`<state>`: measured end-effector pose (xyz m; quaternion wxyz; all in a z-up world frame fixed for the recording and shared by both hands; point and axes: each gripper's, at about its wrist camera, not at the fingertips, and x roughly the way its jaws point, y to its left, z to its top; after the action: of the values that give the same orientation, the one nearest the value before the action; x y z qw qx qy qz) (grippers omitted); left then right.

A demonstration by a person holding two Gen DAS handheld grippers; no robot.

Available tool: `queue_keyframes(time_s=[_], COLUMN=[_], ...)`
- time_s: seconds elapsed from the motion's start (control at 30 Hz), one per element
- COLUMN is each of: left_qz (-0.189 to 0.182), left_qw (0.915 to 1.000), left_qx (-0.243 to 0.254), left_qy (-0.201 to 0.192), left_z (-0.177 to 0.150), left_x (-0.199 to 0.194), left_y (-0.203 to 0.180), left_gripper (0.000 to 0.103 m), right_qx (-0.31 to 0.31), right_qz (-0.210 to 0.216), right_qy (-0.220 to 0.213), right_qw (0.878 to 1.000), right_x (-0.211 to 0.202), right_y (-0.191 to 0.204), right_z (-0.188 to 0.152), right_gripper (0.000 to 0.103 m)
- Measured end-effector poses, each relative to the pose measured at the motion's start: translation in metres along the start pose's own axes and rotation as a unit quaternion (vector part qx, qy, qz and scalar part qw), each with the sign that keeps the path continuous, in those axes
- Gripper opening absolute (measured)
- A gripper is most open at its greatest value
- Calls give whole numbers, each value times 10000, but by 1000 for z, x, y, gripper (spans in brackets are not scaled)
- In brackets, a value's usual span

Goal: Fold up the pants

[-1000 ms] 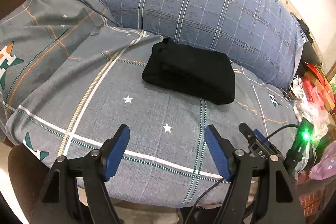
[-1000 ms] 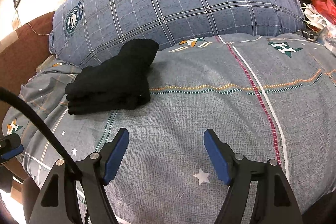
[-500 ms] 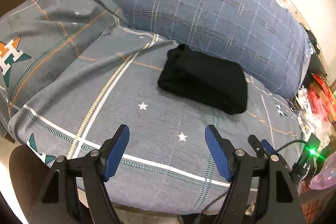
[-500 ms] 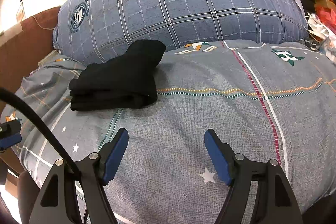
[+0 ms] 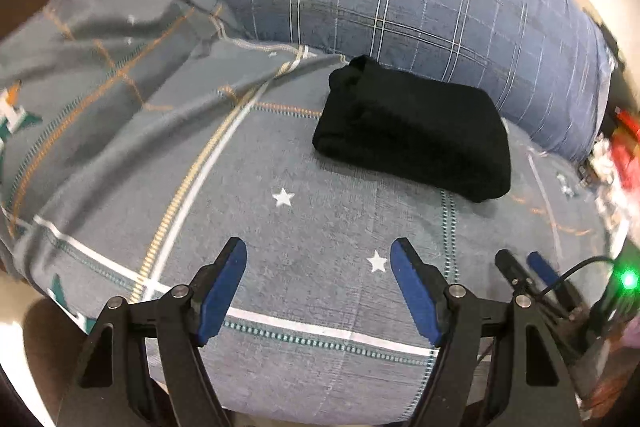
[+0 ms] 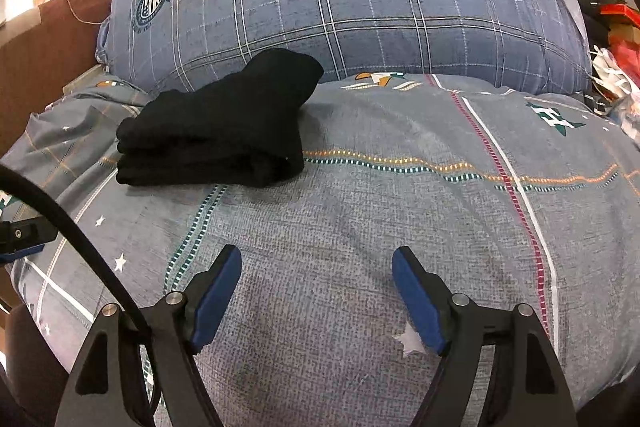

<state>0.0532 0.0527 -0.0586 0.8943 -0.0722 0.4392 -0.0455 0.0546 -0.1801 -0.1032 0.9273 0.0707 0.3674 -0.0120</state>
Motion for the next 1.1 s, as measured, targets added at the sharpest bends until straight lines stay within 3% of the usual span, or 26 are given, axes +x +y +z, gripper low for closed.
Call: queue_keyframes(time_s=[0.17, 0.6, 1.1], left_qz=[341, 373, 348], left_qw=[9985, 9968, 9983], left_qx=[378, 668, 411], left_qy=[-206, -234, 206], left_z=[-3, -7, -13], left_x=[-6, -14, 8], left_y=[-15, -36, -23], left_gripper=[75, 77, 79], right_qx=[-35, -46, -4], right_qz=[36, 54, -13], right_qy=[-1, -84, 20], right_qw=[10000, 9999, 10000], right_x=[0, -9, -3], right_y=[1, 0, -5], right_z=[1, 1, -1], right_gripper=[82, 84, 85])
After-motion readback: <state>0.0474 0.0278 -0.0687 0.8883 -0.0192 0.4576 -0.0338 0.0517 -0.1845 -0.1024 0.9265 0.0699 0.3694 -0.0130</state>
